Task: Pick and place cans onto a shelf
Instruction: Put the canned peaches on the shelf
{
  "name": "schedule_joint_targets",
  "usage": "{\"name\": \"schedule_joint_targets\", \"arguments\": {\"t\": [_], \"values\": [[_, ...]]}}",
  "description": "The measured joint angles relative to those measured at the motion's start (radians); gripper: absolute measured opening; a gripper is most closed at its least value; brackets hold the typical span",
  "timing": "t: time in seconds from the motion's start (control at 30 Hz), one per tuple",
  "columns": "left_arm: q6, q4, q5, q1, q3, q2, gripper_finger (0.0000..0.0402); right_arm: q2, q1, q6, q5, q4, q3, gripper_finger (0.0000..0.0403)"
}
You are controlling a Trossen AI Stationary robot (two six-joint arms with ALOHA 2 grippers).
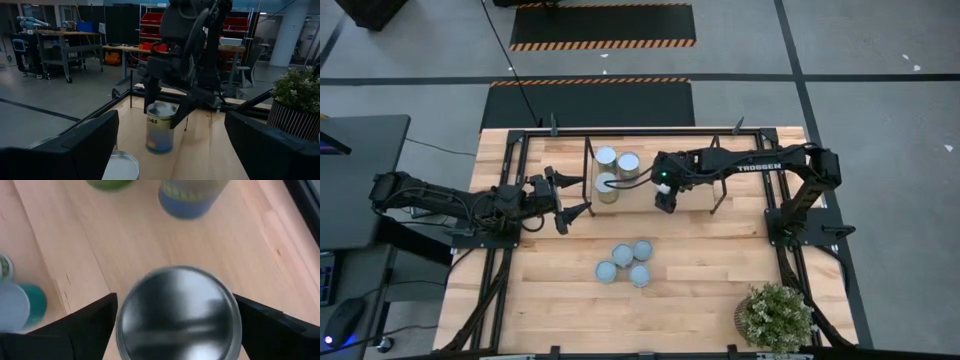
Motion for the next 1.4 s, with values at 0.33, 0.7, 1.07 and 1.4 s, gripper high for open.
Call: {"name": "schedule_joint_targets", "arguments": {"t": [0.33, 0.7, 1.07, 1.4], "values": [[-0.004, -0.001, 0.000, 0.000, 0.000, 0.000, 0.0370, 0.000, -0.002, -0.015, 0.003, 0.030, 0.060, 0.0383], [-0.006, -0.017, 0.000, 0.000, 0.000, 0.000, 0.0370, -0.002, -0.002, -0.128, 0.073, -0.383, 0.295, 0.0372], [-0.025, -0.016, 0.000, 0.000, 0.000, 0.000, 0.0370, -0.001, -0.002, -0.108, 0.158, -0.363, 0.061, 0.0352], [-0.024, -0.016, 0.000, 0.000, 0.000, 0.000, 0.0370, -0.001, 0.003, -0.055, 0.059, 0.049, -0.058, 0.0348]]}}
